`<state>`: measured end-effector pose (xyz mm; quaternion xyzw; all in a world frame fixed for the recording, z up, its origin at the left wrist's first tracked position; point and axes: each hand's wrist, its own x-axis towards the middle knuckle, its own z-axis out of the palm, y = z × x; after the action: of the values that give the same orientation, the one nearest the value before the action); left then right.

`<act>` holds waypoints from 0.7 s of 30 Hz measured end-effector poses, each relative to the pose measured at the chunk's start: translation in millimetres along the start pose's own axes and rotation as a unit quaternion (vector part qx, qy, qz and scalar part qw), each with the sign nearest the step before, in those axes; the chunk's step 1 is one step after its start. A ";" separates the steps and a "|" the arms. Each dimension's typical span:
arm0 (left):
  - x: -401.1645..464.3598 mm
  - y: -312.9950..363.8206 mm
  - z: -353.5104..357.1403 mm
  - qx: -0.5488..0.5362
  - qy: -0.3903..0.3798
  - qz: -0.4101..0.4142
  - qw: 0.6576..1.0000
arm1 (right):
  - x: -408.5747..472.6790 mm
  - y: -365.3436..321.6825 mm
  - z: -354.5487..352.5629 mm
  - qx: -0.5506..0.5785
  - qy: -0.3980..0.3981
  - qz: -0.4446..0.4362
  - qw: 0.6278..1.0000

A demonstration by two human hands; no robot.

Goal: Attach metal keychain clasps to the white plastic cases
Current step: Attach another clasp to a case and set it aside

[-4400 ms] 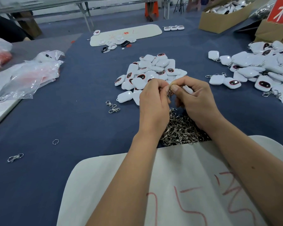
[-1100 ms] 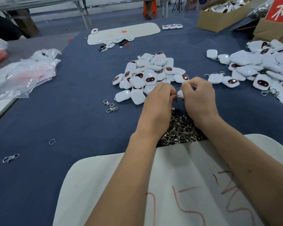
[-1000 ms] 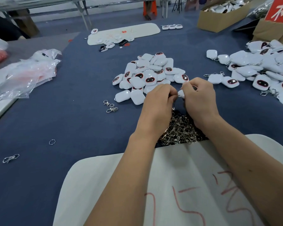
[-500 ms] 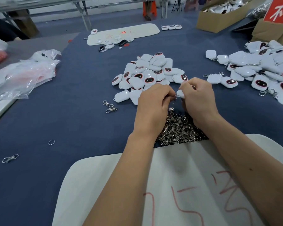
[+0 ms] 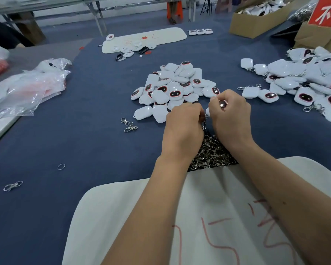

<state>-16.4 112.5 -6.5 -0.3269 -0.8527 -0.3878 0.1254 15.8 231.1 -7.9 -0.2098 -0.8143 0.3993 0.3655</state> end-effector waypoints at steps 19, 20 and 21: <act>9.9 -7.3 -0.9 -0.421 0.112 -0.225 0.872 | 6.0 6.7 -6.3 0.378 -0.181 0.105 0.902; 10.1 -8.4 -1.3 -0.415 0.113 -0.224 0.874 | 5.8 7.5 -6.9 0.381 -0.188 0.094 0.900; 10.1 -9.3 -1.8 -0.403 0.114 -0.222 0.881 | 5.7 8.3 -6.7 0.386 -0.195 0.086 0.898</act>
<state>-30.2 111.3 -6.0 -0.1053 -0.6528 -0.7501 -0.0103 17.7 243.0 -9.3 -0.0397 -0.6302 0.7448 0.2156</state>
